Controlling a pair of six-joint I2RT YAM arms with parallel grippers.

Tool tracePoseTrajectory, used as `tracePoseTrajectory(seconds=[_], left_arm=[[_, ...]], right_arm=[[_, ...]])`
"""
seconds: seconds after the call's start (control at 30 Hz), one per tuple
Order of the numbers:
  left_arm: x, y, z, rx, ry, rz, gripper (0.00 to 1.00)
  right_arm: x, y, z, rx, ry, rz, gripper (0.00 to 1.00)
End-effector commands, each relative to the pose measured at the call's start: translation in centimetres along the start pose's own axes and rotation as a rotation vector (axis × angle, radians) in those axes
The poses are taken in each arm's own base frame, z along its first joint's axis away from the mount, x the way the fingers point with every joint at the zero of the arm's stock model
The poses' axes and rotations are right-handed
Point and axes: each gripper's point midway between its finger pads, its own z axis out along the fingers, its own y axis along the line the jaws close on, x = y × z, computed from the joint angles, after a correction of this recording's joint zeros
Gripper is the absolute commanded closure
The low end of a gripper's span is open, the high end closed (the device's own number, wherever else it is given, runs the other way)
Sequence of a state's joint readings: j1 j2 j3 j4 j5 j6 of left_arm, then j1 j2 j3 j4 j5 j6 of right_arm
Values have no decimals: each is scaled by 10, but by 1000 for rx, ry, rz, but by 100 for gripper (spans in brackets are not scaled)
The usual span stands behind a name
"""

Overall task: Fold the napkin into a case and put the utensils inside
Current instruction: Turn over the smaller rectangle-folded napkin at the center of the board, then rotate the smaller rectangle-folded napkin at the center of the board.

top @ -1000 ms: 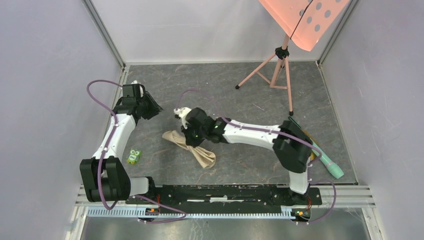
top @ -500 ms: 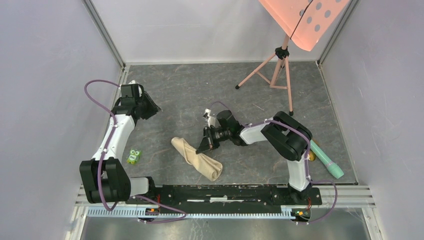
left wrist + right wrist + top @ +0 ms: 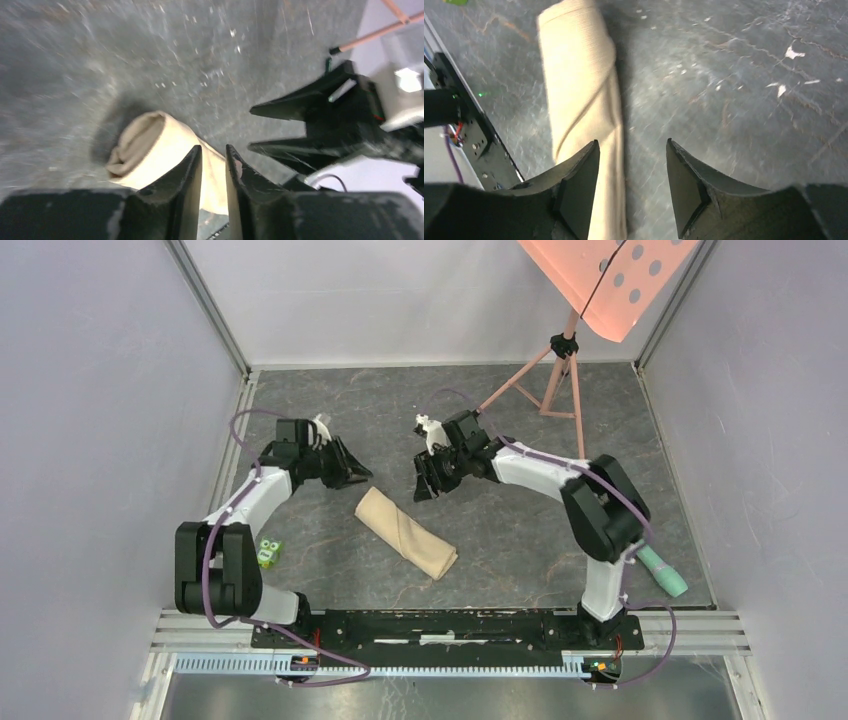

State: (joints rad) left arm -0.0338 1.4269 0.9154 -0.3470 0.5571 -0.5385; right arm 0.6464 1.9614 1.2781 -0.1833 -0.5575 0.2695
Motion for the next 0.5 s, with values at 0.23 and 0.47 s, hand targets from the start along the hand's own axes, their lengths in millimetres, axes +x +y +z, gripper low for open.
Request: tracePoseTrajectory(seconds=[0.23,0.47], left_arm=[[64,7,44,53,183,-206,78],[65,59,65,-163,157,-227,85]], right_arm=[[78,119,-25,-52,4,-215,61],[133,43,-18,189,14,-148,69]])
